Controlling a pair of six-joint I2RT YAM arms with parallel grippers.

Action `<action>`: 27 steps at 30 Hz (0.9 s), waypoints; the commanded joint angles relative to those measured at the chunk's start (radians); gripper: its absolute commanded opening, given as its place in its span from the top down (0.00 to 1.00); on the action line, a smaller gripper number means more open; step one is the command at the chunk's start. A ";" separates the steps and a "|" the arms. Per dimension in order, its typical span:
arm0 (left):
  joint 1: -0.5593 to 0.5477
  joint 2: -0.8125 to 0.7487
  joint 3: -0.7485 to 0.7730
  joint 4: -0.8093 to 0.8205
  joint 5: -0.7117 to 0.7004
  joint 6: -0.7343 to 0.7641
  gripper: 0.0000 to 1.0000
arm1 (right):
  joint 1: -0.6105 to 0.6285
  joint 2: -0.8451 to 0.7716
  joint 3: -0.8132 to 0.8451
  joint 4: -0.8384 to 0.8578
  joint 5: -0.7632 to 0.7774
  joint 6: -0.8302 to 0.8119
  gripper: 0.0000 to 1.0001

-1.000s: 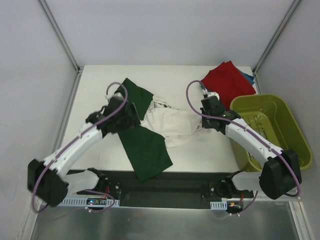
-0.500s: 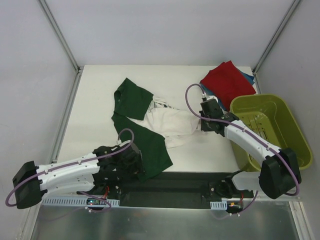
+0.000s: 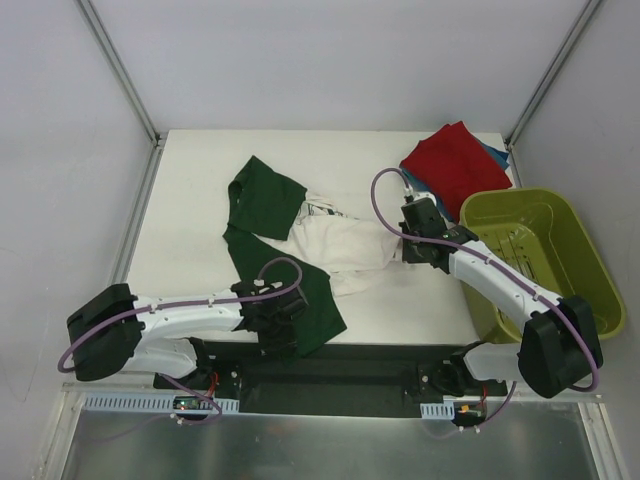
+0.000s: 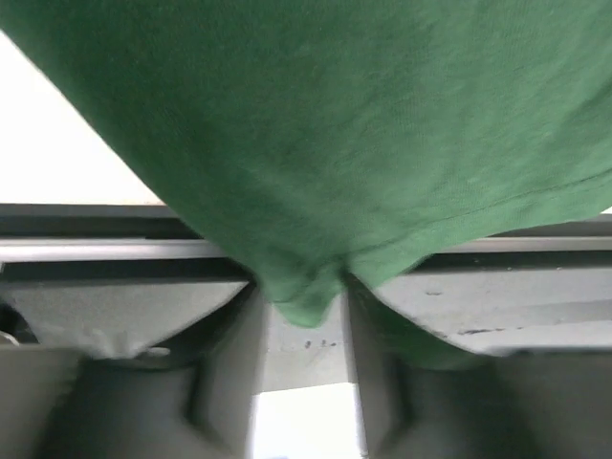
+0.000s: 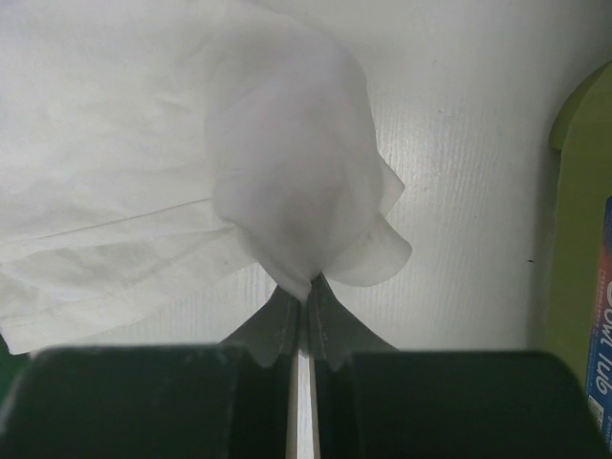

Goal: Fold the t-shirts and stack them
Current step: Flatten out the tshirt

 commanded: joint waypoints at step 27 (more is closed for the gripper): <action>0.041 -0.520 1.052 -0.204 -0.845 0.658 1.00 | -0.006 -0.513 0.410 -0.297 -0.245 -0.140 0.99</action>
